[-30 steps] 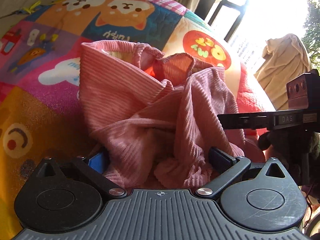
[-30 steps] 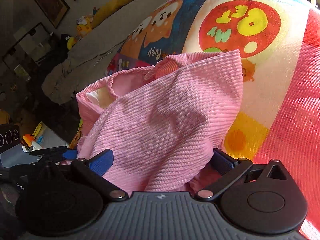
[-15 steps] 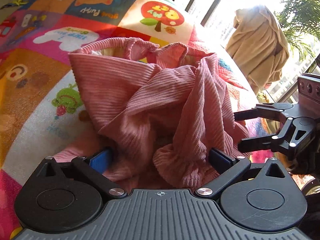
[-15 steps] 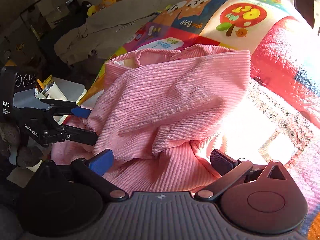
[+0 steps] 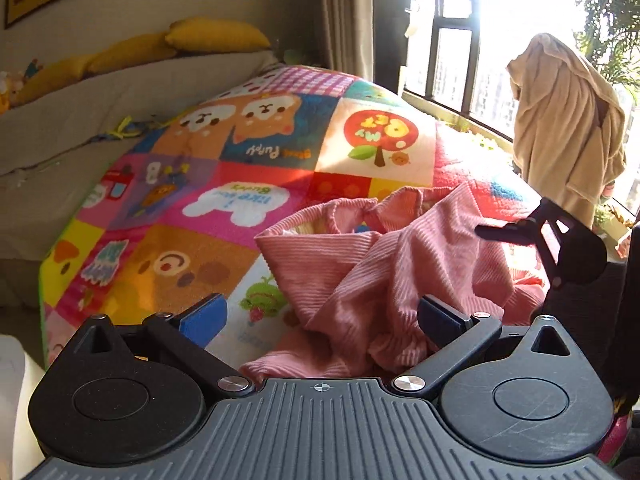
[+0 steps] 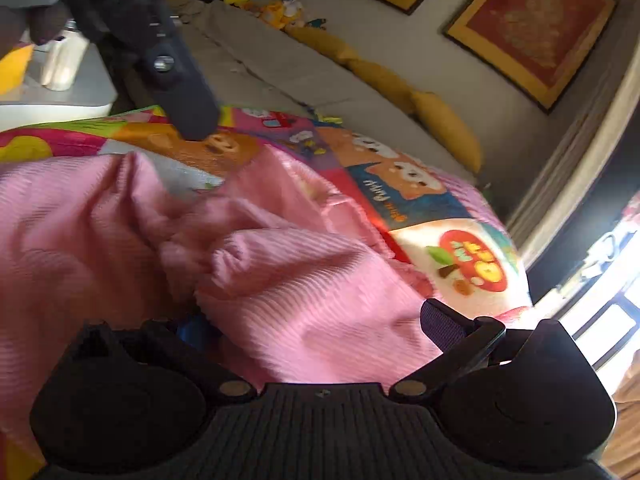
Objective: Fold clothes
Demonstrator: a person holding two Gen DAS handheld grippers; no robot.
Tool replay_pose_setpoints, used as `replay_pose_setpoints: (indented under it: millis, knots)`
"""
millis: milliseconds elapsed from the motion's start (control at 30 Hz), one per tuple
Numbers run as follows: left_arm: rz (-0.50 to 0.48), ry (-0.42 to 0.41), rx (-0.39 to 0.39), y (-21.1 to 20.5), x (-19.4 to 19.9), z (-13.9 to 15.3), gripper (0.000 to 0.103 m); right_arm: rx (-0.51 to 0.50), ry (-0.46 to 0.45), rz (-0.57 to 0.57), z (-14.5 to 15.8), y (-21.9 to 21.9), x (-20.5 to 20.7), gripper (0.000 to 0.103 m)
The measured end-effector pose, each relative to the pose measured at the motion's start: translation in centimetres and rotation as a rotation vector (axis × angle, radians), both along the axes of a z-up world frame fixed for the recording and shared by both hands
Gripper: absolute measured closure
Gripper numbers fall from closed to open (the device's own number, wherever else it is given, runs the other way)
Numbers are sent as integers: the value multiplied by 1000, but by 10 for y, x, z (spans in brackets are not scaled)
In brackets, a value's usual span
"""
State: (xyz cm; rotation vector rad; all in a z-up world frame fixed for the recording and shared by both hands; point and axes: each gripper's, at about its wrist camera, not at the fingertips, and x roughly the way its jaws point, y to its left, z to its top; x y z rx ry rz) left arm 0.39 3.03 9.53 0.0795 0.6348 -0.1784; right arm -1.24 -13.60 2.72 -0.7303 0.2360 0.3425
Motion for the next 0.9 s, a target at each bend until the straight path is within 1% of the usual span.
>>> replay_pose_setpoints:
  millis: [33,67,100,167,267,333,400,467,500,567,700,733,833,867,900]
  knots:
    - [-2,-19,40,-6,-1,1,0,39,-82,-127,8,-19,15,0]
    - [-5,-33,79,-11,-1,0,0,99,-142,-271,19,-44,32,0]
    - [-14,-39,121,-18,3,-4,0,166,-181,-412,30,-73,48,0]
    - [-41,-36,198,-33,16,-14,0,295,-208,-625,48,-133,65,0]
    - [-113,8,235,-52,37,-32,0,416,-156,-714,60,-191,62,0]
    - [-166,32,263,-66,52,-44,0,443,-95,-710,55,-211,55,0]
    - [-204,45,305,-78,66,-56,0,457,-21,-690,45,-216,53,0]
    - [-143,-6,400,-80,77,-61,0,457,43,-664,34,-214,52,0]
    - [-108,-33,446,-80,83,-63,0,447,55,-652,30,-210,52,0]
    - [39,-117,518,-54,90,-51,0,410,48,-621,24,-196,48,0]
    - [485,-206,567,46,96,-23,0,328,39,-542,19,-167,52,0]
    - [585,-222,564,70,97,-15,0,317,49,-515,18,-159,56,0]
    - [626,-162,280,118,71,3,0,262,88,-423,13,-133,70,0]
    - [550,-165,174,118,59,9,0,233,103,-395,10,-124,76,0]
    - [447,-171,116,108,51,11,0,207,119,-375,6,-116,82,0]
